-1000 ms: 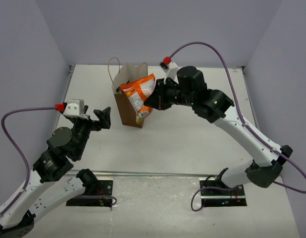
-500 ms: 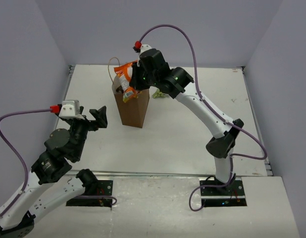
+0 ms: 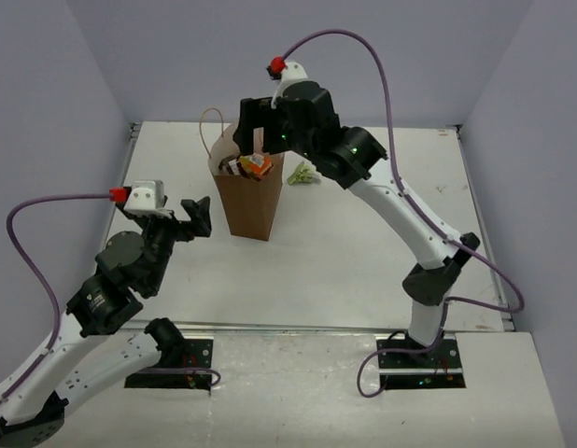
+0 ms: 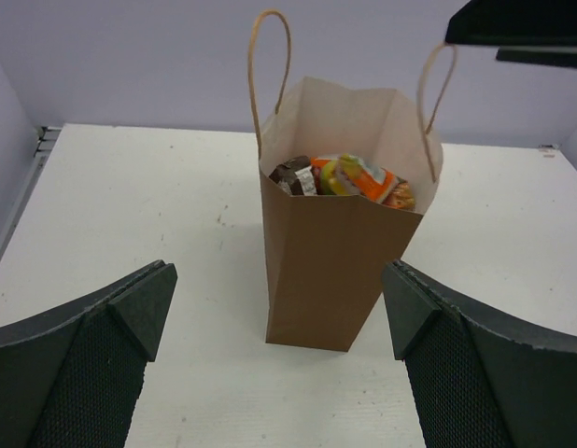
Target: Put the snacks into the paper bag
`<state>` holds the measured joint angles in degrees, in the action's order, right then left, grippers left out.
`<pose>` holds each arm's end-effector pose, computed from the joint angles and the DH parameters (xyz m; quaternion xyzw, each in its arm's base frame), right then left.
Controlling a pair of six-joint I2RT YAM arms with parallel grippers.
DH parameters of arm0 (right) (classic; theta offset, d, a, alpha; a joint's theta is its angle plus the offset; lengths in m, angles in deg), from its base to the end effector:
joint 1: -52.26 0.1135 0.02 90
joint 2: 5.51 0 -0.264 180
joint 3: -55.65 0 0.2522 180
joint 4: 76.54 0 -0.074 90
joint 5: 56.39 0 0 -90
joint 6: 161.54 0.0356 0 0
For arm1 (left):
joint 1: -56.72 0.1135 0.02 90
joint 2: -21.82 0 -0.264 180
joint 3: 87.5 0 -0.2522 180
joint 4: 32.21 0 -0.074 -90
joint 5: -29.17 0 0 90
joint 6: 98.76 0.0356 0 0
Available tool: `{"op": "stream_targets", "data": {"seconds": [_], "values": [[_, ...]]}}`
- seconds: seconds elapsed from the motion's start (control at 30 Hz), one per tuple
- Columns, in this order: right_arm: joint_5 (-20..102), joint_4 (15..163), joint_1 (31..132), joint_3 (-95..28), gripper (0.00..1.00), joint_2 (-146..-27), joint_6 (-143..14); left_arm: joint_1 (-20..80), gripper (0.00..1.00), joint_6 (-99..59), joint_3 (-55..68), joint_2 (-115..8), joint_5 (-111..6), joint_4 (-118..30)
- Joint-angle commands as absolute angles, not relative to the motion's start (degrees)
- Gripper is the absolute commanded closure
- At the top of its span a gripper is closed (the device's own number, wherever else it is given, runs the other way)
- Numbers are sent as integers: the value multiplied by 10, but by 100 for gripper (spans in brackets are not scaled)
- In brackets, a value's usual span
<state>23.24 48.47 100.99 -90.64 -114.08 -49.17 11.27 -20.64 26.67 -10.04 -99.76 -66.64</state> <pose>0.2737 0.3022 0.4857 -0.1307 0.7931 0.2841 0.5227 0.0907 -0.0603 0.3930 -0.0314 0.7086 -0.1109 0.6961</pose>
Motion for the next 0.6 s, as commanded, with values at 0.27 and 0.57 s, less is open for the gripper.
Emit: {"op": "stream_targets", "data": {"seconds": [0.27, 0.57], "values": [[223, 554, 951, -576, 2, -795, -448, 83, 0, -178, 74, -382, -815, -647], [301, 576, 771, -268, 2, -606, -386, -16, 0, -11, -227, -680, -811, -702]]}}
